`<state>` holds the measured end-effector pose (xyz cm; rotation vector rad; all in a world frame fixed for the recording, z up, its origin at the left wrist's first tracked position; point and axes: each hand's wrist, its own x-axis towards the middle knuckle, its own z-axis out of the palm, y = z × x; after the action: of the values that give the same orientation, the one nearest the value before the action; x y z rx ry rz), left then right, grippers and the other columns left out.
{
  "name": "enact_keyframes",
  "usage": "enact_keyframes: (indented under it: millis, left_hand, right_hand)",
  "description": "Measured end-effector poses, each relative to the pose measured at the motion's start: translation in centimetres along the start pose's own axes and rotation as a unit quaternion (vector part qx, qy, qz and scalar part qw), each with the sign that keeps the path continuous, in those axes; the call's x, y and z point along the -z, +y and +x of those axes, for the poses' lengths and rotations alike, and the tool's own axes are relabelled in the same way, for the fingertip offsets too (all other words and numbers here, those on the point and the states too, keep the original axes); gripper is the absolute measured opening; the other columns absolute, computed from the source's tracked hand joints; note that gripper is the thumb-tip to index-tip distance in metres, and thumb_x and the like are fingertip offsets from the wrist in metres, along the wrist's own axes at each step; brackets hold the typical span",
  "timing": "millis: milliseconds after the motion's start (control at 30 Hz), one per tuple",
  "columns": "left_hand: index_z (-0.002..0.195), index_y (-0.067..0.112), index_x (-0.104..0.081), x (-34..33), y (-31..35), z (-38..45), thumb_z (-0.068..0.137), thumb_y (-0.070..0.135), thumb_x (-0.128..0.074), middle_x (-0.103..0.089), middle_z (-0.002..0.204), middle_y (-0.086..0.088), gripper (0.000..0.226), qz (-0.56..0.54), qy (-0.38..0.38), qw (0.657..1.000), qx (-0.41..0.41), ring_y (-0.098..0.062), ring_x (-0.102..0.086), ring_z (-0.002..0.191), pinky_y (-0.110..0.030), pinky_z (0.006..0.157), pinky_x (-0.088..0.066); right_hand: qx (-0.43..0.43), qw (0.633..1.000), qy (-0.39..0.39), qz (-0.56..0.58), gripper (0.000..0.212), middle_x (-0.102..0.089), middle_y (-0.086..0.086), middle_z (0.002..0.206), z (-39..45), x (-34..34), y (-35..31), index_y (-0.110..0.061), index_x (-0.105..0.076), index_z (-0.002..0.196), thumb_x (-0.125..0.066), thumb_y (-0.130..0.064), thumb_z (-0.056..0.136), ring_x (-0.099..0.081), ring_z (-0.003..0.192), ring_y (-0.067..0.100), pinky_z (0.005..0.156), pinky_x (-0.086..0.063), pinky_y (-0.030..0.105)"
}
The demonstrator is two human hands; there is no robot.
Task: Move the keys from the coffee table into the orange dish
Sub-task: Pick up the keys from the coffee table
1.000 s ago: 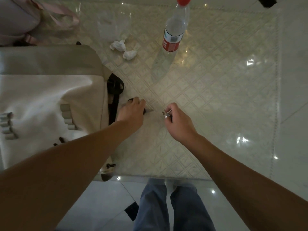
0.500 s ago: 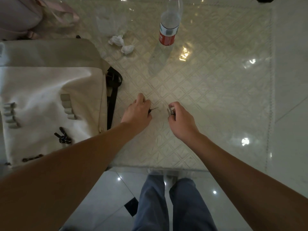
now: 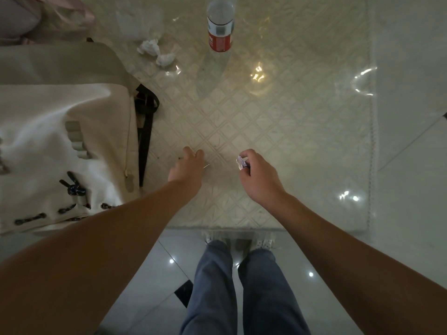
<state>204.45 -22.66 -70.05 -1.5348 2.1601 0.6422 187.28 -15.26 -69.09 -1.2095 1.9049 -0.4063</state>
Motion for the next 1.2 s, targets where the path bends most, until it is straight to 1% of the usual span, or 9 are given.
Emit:
enact_keyframes:
  millis: [100, 200, 333, 500, 600, 667, 900, 1067, 1200]
  left_hand:
    - [0.121, 0.009, -0.037, -0.1, 0.0, 0.2, 0.085, -0.001, -0.053, -0.043, 0.116, -0.017, 0.041, 0.006, -0.020, 1.000, 0.002, -0.033, -0.054, 0.099, -0.041, 0.074, -0.047]
    - [0.121, 0.010, -0.044, -0.1, 0.0, 0.0, 0.090, 0.009, -0.049, -0.050, 0.114, -0.015, 0.031, 0.056, -0.046, 0.997, -0.017, -0.033, -0.054, 0.103, -0.042, 0.075, -0.046]
    - [0.113, 0.010, -0.050, -0.2, 0.3, -1.0, 0.094, 0.020, -0.045, -0.056, 0.105, -0.013, 0.022, 0.087, -0.031, 0.994, -0.065, -0.030, -0.058, 0.092, -0.036, 0.069, -0.047]
    - [0.103, 0.012, -0.044, 1.7, 0.9, -1.9, 0.091, 0.020, -0.048, -0.056, 0.090, -0.008, 0.015, 0.051, 0.002, 0.993, -0.104, -0.028, -0.058, 0.078, -0.038, 0.064, -0.048]
    - [0.092, 0.016, -0.042, 4.3, 1.4, -2.3, 0.093, 0.026, -0.046, -0.051, 0.074, -0.001, 0.010, 0.048, 0.030, 0.991, -0.124, -0.019, -0.048, 0.061, -0.030, 0.047, -0.032]
    - [0.090, 0.018, -0.042, 6.3, 2.0, -2.9, 0.093, 0.028, -0.045, -0.048, 0.069, 0.000, 0.011, 0.041, 0.043, 0.991, -0.123, -0.018, -0.045, 0.058, -0.030, 0.046, -0.026]
    - [0.099, 0.019, -0.043, 14.0, 4.1, -8.6, 0.095, 0.034, -0.044, -0.052, 0.070, 0.000, 0.016, 0.061, 0.111, 0.984, -0.129, -0.018, -0.048, 0.056, -0.029, 0.044, -0.030]
    - [0.116, 0.026, -0.047, 20.7, 5.9, -14.1, 0.095, 0.035, -0.044, -0.063, 0.070, 0.001, 0.023, 0.030, 0.203, 0.970, -0.130, -0.018, -0.057, 0.056, -0.029, 0.048, -0.046]
    - [0.107, 0.024, -0.056, 26.0, 8.1, -18.4, 0.094, 0.038, -0.046, -0.068, 0.077, 0.000, 0.022, 0.022, 0.239, 0.964, -0.113, -0.022, -0.062, 0.066, -0.034, 0.056, -0.051]
  right_hand:
    - [0.003, 1.000, 0.000, 0.000, 0.028, -0.061, 0.000, 0.111, -0.8, 0.3, 0.6, -0.021, -0.051, 0.119, -0.048, -0.018, 0.091, -0.059, 0.079, 0.018, 0.065, -0.040, 0.029]
    - [0.006, 1.000, 0.004, 0.001, 0.028, -0.061, 0.001, 0.111, -1.5, 0.5, 1.1, -0.021, -0.051, 0.118, -0.049, -0.017, 0.090, -0.059, 0.080, 0.018, 0.066, -0.039, 0.029]
    - [0.000, 1.000, 0.011, 0.006, 0.027, -0.061, 0.000, 0.111, -2.1, 1.0, 1.1, -0.021, -0.051, 0.118, -0.049, -0.018, 0.091, -0.060, 0.081, 0.018, 0.067, -0.043, 0.031]
    - [0.001, 0.999, 0.022, 0.024, 0.024, -0.063, -0.003, 0.102, -2.5, 2.1, 0.4, -0.022, -0.053, 0.115, -0.051, -0.019, 0.092, -0.058, 0.073, 0.011, 0.061, -0.040, 0.026]
    - [0.023, 0.998, 0.044, 0.034, 0.021, -0.064, -0.003, 0.103, -2.6, 3.3, -0.8, -0.022, -0.054, 0.113, -0.052, -0.021, 0.092, -0.059, 0.076, 0.012, 0.064, -0.039, 0.025]
    - [0.033, 0.997, 0.054, 0.033, 0.020, -0.064, -0.005, 0.103, -2.6, 4.6, -2.0, -0.023, -0.055, 0.112, -0.055, -0.026, 0.092, -0.060, 0.078, 0.010, 0.064, -0.039, 0.024]
    - [0.115, 0.991, 0.069, -0.019, 0.026, -0.065, -0.003, 0.105, -5.0, 12.0, -8.0, -0.023, -0.060, 0.114, -0.063, -0.024, 0.088, -0.063, 0.087, 0.013, 0.072, -0.047, 0.026]
    - [0.159, 0.982, 0.095, -0.041, 0.024, -0.069, -0.006, 0.102, -8.8, 18.9, -13.3, -0.024, -0.060, 0.111, -0.063, -0.023, 0.088, -0.065, 0.087, 0.013, 0.072, -0.048, 0.026]
    - [0.189, 0.974, 0.113, -0.056, 0.025, -0.069, -0.007, 0.098, -12.6, 24.3, -17.5, -0.026, -0.059, 0.112, -0.064, -0.023, 0.088, -0.063, 0.084, 0.011, 0.070, -0.048, 0.024]
